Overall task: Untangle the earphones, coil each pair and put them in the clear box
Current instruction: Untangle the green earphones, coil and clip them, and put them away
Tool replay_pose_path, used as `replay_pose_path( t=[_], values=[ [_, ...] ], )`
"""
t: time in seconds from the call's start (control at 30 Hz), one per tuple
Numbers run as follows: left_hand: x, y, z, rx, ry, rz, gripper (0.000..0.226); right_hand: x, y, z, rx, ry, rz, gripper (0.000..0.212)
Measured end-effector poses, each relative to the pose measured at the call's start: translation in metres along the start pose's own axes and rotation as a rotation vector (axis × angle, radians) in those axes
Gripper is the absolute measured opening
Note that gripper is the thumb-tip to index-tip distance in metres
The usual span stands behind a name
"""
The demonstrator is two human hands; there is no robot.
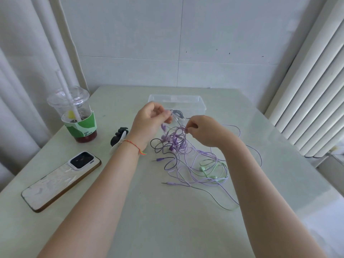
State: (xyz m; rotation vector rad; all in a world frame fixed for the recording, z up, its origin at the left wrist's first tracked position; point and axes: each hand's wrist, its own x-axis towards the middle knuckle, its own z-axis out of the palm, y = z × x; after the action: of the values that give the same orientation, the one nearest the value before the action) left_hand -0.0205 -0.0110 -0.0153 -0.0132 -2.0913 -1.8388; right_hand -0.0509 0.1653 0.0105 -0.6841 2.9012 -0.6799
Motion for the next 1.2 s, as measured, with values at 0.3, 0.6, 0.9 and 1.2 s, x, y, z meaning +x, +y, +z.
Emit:
replay_pose_path(
  t=[0.3,0.6,0.9,1.2],
  values=[
    [0.001,0.005,-0.01,0.072,-0.142,-0.194,0.04,0.006,0.007,-0.004,0.177,0.366,0.072,0.022],
    [-0.004,-0.01,0.012,0.504,-0.313,-0.023,0.027,-0.004,-0.018,-0.009,0.889,0.396,-0.234,0.018],
    [-0.001,-0.009,0.001,0.546,-0.265,-0.138,0.07,0.003,-0.007,-0.005,0.605,0.468,-0.057,0.018],
    [-0.001,0.005,0.009,0.151,0.084,0.012,0.009,-0.002,-0.006,-0.005,0.477,0.211,0.039,0.016]
  ],
)
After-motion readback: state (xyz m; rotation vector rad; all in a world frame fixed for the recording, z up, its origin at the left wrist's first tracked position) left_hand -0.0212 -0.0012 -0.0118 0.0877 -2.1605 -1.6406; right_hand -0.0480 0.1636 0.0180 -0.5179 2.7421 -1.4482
